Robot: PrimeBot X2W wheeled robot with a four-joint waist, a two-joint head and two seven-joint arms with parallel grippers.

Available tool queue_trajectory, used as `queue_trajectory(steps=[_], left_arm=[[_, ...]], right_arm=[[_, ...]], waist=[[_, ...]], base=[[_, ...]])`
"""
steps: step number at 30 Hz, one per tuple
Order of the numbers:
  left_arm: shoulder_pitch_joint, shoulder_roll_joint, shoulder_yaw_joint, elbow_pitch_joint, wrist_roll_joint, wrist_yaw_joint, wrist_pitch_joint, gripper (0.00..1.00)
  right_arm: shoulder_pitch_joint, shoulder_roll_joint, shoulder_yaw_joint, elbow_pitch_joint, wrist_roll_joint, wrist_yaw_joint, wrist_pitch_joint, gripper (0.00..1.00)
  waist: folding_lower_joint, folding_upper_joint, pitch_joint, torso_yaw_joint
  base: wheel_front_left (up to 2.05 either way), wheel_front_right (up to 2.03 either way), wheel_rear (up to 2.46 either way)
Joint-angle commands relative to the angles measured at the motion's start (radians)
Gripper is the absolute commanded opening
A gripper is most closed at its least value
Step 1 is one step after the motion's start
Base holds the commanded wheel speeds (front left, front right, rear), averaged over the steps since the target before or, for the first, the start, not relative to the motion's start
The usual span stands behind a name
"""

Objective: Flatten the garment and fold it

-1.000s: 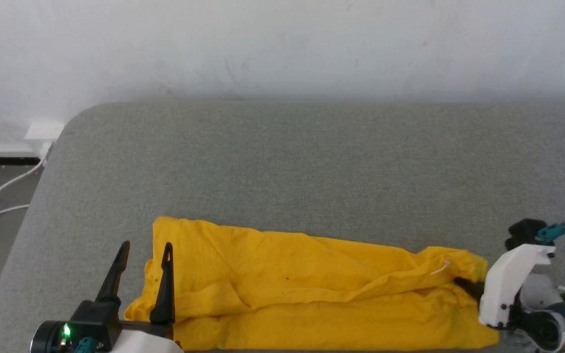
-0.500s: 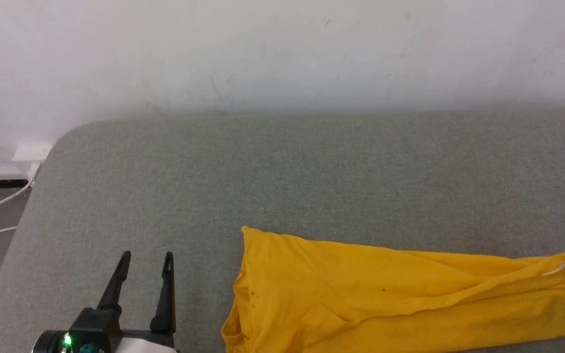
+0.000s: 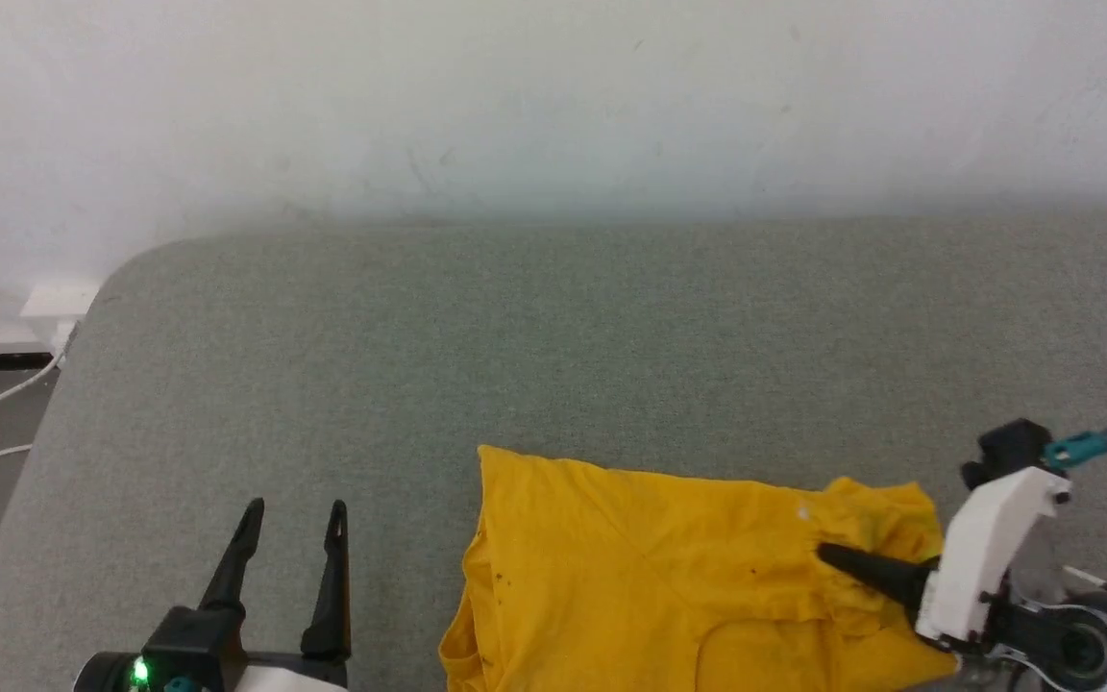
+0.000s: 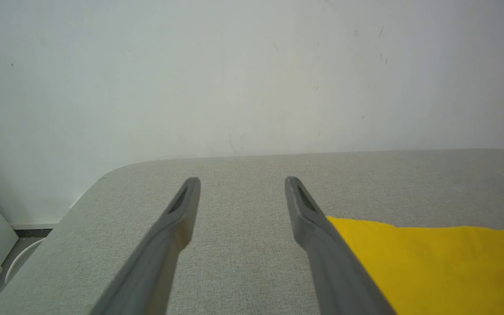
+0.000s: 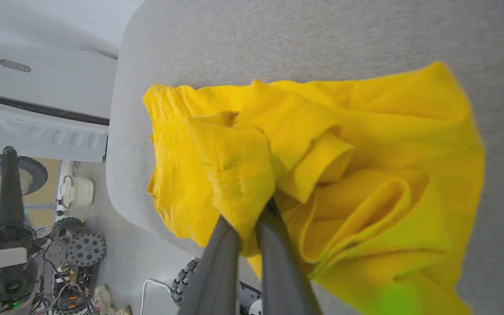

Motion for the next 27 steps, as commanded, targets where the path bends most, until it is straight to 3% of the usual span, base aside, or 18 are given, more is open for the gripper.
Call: queue_trajectory(steps=[1, 5, 14, 22, 23, 24, 25, 26, 27], left_arm=[[-0.01, 0.004, -0.002, -0.002, -0.002, 0.001, 0.001, 1.0], [-0.031, 0.001, -0.011, 0.003, -0.002, -0.005, 0.004, 1.0], [-0.083, -0.017, -0.036, 0.036, -0.004, -0.027, 0.0, 1.0], [-0.123, -0.034, -0.045, 0.071, -0.006, -0.045, -0.014, 1.0], [-0.126, -0.036, -0.046, 0.077, -0.006, -0.047, -0.015, 1.0], [-0.128, -0.038, -0.046, 0.082, -0.007, -0.049, -0.017, 1.0], [-0.13, -0.04, -0.047, 0.087, -0.007, -0.051, -0.018, 1.0], [-0.131, -0.042, -0.047, 0.093, -0.008, -0.053, -0.02, 1.0], [-0.131, -0.043, -0.046, 0.097, -0.009, -0.054, -0.021, 1.0]], right_arm=[[-0.017, 0.009, 0.022, 0.002, 0.022, -0.001, -0.001, 0.0], [-0.054, 0.026, 0.153, 0.061, 0.139, -0.001, -0.06, 0.0], [-0.17, 0.027, 0.531, 0.244, 0.333, -0.001, -0.358, 0.0], [-0.292, 0.027, 0.7, 0.489, 0.242, -0.001, -0.665, 0.0], [-0.302, 0.027, 0.725, 0.514, 0.247, -0.001, -0.682, 0.04], [-0.312, 0.027, 0.751, 0.533, 0.248, -0.001, -0.7, 0.38], [-0.319, 0.027, 0.772, 0.549, 0.259, -0.001, -0.716, 0.45], [-0.328, 0.027, 0.796, 0.56, 0.264, -0.001, -0.729, 1.0], [-0.34, 0.027, 0.821, 0.567, 0.261, -0.001, -0.743, 1.0]], waist=[[0.0, -0.0001, 0.004, 0.006], [0.0, -0.0001, 0.014, 0.031], [0.0, -0.0001, 0.042, 0.098], [0.0, -0.0001, 0.074, 0.123], [0.0, -0.0001, 0.075, 0.124], [0.0, -0.0001, 0.076, 0.124], [0.0, -0.0001, 0.077, 0.123], [0.0, -0.0001, 0.076, 0.122], [0.0, -0.0001, 0.076, 0.119]], base=[[0.0, 0.0, 0.0], [0.0, 0.0, 0.0], [0.0, 0.0, 0.0], [0.0, 0.0, 0.0], [0.0, 0.0, 0.0], [0.0, 0.0, 0.0], [0.0, 0.0, 0.0], [0.0, 0.0, 0.0], [0.0, 0.0, 0.0]])
